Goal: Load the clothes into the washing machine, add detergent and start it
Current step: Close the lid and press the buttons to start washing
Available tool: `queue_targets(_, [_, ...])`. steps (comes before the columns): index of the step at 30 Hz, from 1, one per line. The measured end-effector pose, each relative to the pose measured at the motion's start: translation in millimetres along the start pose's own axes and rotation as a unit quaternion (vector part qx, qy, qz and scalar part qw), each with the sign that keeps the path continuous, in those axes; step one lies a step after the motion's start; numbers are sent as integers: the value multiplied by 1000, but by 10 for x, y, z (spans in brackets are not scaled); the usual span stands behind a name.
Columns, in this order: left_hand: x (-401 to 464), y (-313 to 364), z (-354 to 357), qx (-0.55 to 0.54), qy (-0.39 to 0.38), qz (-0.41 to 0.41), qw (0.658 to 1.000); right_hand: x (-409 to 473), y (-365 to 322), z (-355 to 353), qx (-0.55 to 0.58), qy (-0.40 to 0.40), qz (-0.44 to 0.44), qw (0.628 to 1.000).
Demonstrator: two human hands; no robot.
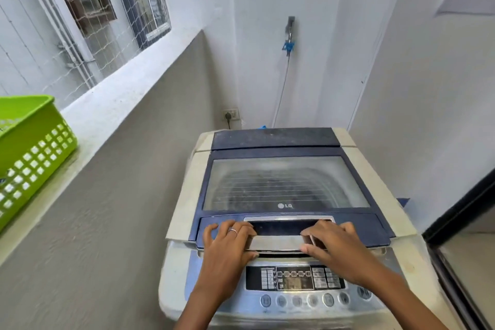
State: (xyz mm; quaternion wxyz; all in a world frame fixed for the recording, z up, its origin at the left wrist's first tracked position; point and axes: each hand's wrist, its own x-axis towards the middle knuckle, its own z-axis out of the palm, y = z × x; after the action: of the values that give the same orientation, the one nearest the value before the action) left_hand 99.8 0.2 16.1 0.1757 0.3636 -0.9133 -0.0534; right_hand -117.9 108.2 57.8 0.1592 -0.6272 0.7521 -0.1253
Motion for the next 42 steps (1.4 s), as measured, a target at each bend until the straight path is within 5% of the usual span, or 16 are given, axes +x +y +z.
queue_targets(22, [-363,215,447,-63,7,-109,992,-246,82,392,-29,1,23,999])
queue_targets(31, [-284,684,518,-77,64,-227,969,-876,861,548,90,160,62,981])
queue_targets(42, [-340,896,552,-34,29,-206,978,-1354,1144,633,-49,110,24,992])
